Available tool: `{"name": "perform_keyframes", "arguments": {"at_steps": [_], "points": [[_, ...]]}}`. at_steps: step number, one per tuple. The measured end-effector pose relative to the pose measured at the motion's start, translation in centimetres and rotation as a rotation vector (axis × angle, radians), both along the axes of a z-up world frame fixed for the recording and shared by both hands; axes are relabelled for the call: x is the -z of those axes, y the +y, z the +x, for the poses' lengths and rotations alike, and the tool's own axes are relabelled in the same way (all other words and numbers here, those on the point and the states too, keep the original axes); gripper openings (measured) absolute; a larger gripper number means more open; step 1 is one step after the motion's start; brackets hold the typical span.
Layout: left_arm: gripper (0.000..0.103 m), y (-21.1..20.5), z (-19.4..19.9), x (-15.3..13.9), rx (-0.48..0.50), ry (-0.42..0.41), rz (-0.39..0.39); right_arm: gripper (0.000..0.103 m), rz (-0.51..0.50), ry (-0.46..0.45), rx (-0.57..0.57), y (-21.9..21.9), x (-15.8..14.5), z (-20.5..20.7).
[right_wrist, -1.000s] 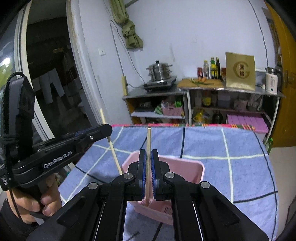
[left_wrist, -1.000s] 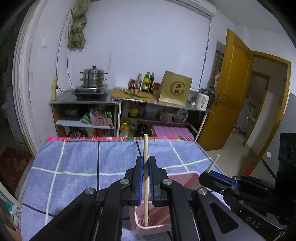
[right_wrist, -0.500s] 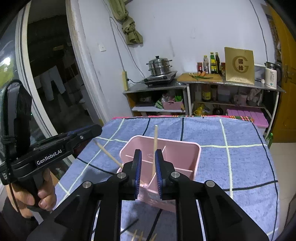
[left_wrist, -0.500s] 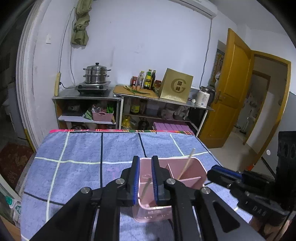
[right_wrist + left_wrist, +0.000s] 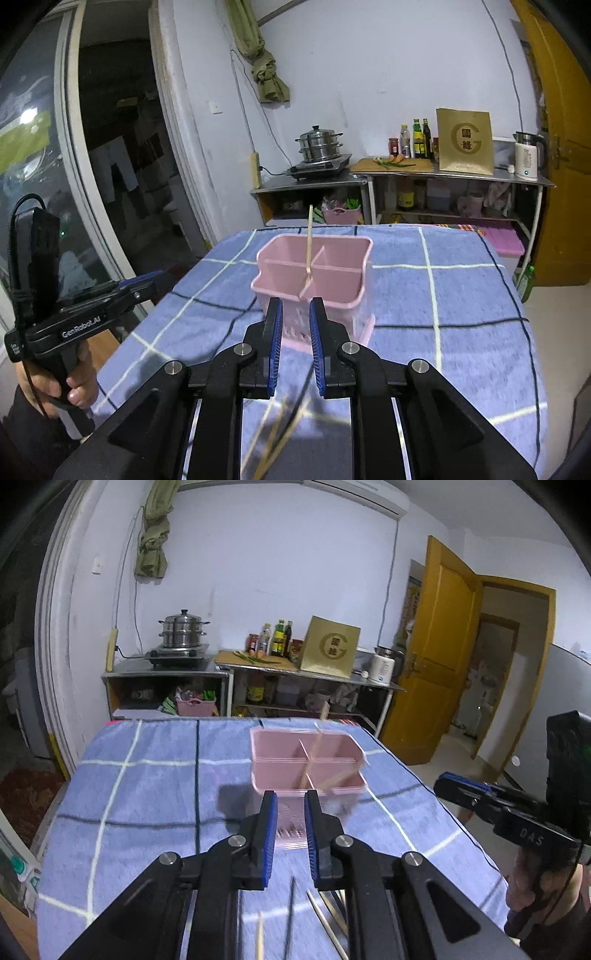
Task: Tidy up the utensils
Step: 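Carry both chopsticks over the pink basket and open both tools to drop them in, then return to the row and close the left tool on a chopstick while the right tool grasps one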
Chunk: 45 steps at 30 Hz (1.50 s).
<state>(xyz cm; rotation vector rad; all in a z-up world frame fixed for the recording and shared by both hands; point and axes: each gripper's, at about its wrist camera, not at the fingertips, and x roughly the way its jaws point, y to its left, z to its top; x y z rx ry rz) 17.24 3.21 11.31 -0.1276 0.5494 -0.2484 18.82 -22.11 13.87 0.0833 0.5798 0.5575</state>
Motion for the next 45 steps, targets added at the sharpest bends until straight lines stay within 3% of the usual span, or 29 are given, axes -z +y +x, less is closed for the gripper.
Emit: {"name": "perform_keyframes", "arguments": {"at_steps": [9,15,20,24,45], "points": [[0.014,-1.1,-4.7,3.6,0.035,0.054,-0.042,0.015,0.012,0.019,0.028,-2.6,2.0,-3.8],[0.014,-1.8,-5.8,5.8,0.051,0.113,-0.05,0.015,0.004,0.053,0.024,-2.8,3.5,-4.8],[0.015,-2.6,-5.5,7.1,0.057,0.157,-0.051,0.015,-0.01,0.076,0.027,-2.8,4.8,-5.0],[0.023,-3.3,-4.7,8.4,0.061,0.195,-0.047,0.015,-0.019,0.102,0.038,-3.1,5.9,-4.8],[0.023,-5.9,0.9,14.4,0.021,0.382,0.02,0.015,-0.113,0.261,0.098,-3.9,11.5,-0.8]]}}
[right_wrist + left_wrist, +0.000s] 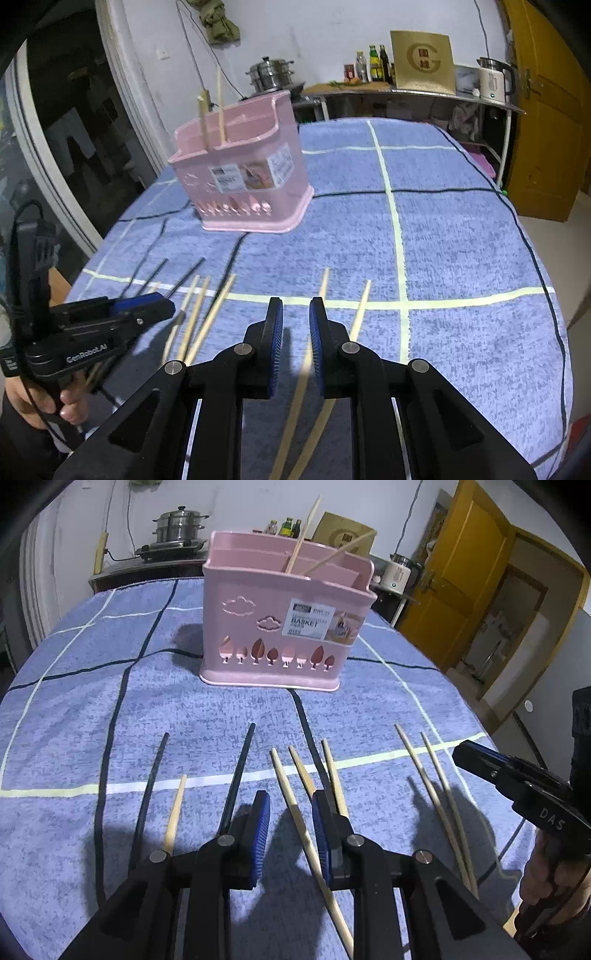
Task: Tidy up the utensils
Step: 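Return to the row and close the left tool on a chopstick while the right tool grasps one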
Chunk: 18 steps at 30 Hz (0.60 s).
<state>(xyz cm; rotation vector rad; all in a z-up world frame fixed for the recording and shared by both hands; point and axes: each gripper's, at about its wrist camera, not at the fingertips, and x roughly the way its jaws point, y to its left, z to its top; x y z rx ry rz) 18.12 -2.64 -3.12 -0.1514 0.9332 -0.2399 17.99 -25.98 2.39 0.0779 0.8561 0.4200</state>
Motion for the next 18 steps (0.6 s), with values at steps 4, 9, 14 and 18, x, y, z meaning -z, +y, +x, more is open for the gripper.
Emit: {"name": "perform_keyframes", "arguments": {"at_steps": [4,9,14,18], "points": [[0.023,-0.3,0.7,0.5,-0.002,0.019,0.014,0.015,-0.033,0.026,0.001,0.4,0.9,1.0],[0.023,-0.7,1.4,1.0,-0.002,0.031,0.031,0.015,-0.074,0.05,-0.002,0.9,1.7,2.4],[0.023,-0.9,1.9,1.1,0.001,0.028,0.057,0.015,-0.106,0.076,-0.007,1.5,2.5,3.5],[0.022,-1.3,2.3,1.2,0.003,0.029,0.085,0.015,-0.135,0.091,-0.004,1.8,3.0,4.2]]}}
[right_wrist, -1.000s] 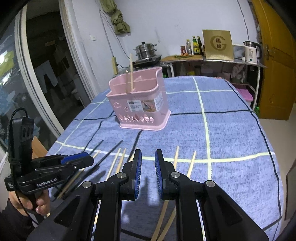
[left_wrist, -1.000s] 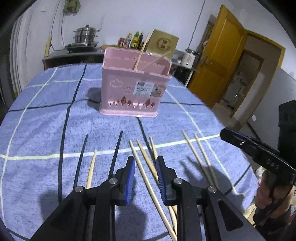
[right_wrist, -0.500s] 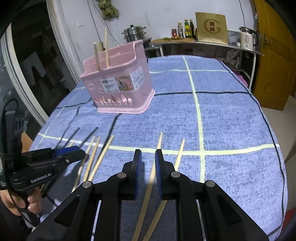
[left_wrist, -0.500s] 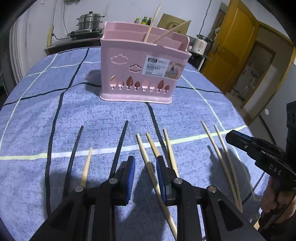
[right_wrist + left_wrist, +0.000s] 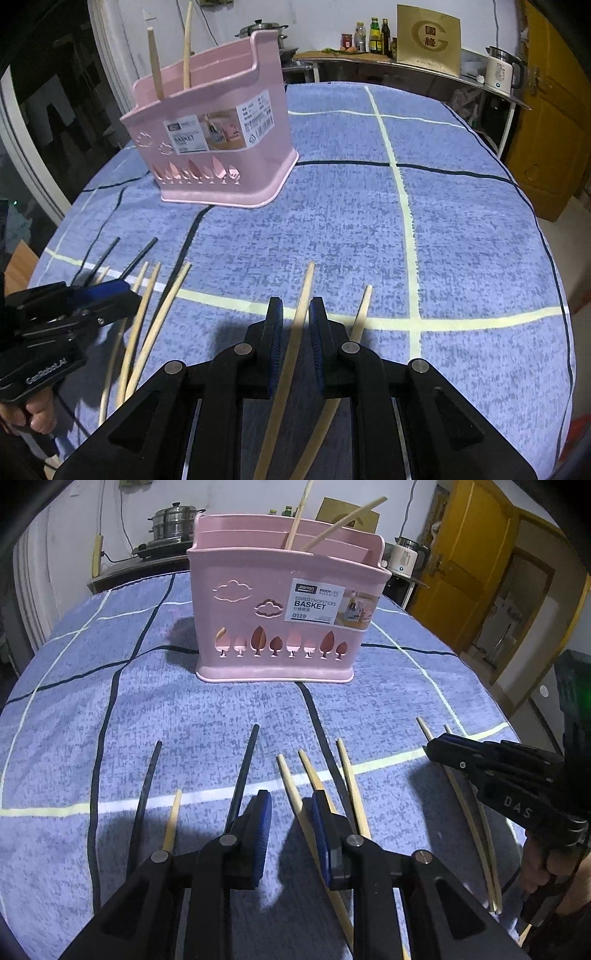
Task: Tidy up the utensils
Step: 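Return to the row and close the left tool on a chopstick while the right tool grasps one, then lift both chopsticks over the pink basket and open both tools to drop them in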
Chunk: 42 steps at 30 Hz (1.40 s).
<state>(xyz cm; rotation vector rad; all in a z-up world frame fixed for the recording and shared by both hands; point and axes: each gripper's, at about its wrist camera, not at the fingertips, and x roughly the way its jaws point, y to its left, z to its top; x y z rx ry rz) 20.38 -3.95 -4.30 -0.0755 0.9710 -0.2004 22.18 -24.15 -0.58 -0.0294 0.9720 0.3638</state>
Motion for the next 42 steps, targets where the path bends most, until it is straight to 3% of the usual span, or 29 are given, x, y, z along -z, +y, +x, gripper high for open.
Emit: {"name": "perform_keyframes", "arguments": {"at_steps": [10,14,22,31,42], "points": [[0.009,-0.4,0.8,0.0,-0.005,0.003,0.067,0.013,-0.055,-0.004,0.005,1.1,0.1,0.9],[0.008,-0.4,0.9,0.1,-0.009,0.004,0.059,0.007,-0.059,-0.004,0.012,1.2,0.1,1.0],[0.005,0.2,0.6,-0.9,-0.009,-0.007,0.029,0.007,-0.018,-0.015,0.0,1.5,-0.8,0.5],[0.005,0.8,-0.6,-4.8,0.004,-0.079,0.0,0.006,0.031,-0.096,-0.021,1.5,-4.8,-1.1],[0.005,1.2,-1.9,-11.6,0.028,-0.221,-0.013,0.006,0.095,-0.247,-0.029,1.2,-11.5,-2.8]]}}
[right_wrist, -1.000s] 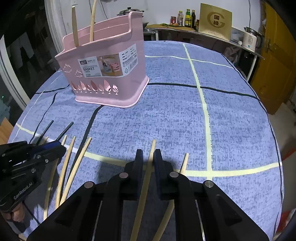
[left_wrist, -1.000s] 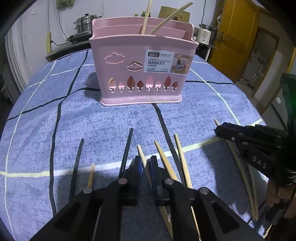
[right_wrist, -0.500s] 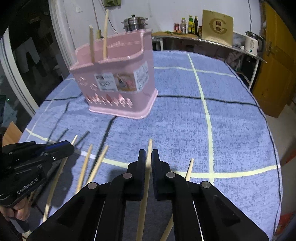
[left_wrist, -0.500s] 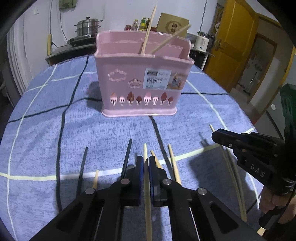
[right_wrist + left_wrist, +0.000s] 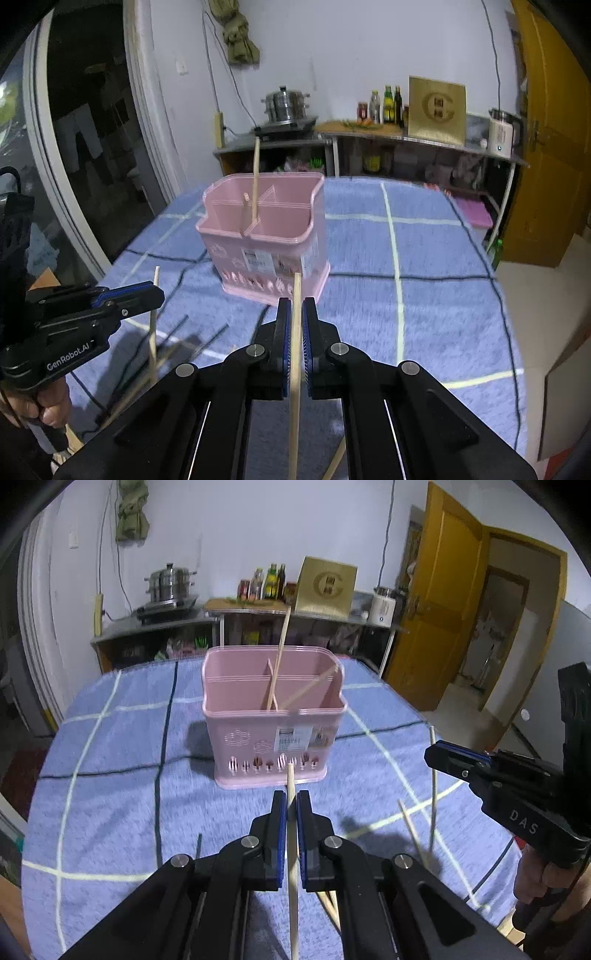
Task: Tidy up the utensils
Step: 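Lift both chopsticks over the pink basket and open both tools to drop them in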
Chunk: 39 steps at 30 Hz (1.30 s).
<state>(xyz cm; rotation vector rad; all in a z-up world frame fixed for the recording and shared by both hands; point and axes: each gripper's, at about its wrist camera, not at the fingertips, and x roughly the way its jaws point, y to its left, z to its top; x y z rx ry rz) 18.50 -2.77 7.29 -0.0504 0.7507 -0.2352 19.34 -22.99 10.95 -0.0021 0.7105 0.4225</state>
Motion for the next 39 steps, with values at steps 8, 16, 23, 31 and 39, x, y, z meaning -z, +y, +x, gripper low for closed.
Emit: {"name": "perform_keyframes", "arguments": {"at_steps": [8,16,23,31,39], "points": [[0.005,0.7,-0.6,-2.8,0.007,-0.054,-0.02,0.006,0.018,-0.056,0.001,-0.5,-2.0,-0.9],[0.005,1.0,-1.6,-3.2,0.017,-0.066,-0.032,0.006,0.014,-0.059,-0.006,-0.6,-2.0,-1.5],[0.005,1.1,-2.7,-3.3,0.027,-0.064,-0.028,0.006,-0.002,-0.069,-0.024,-0.3,-2.3,-2.4],[0.005,1.4,-2.8,-4.4,0.032,-0.073,-0.034,0.006,0.012,-0.096,-0.031,-0.4,-3.5,-2.6],[0.005,2.5,-1.2,-6.5,0.019,-0.095,-0.028,0.006,0.06,-0.125,-0.056,0.7,-5.2,-1.4]]}}
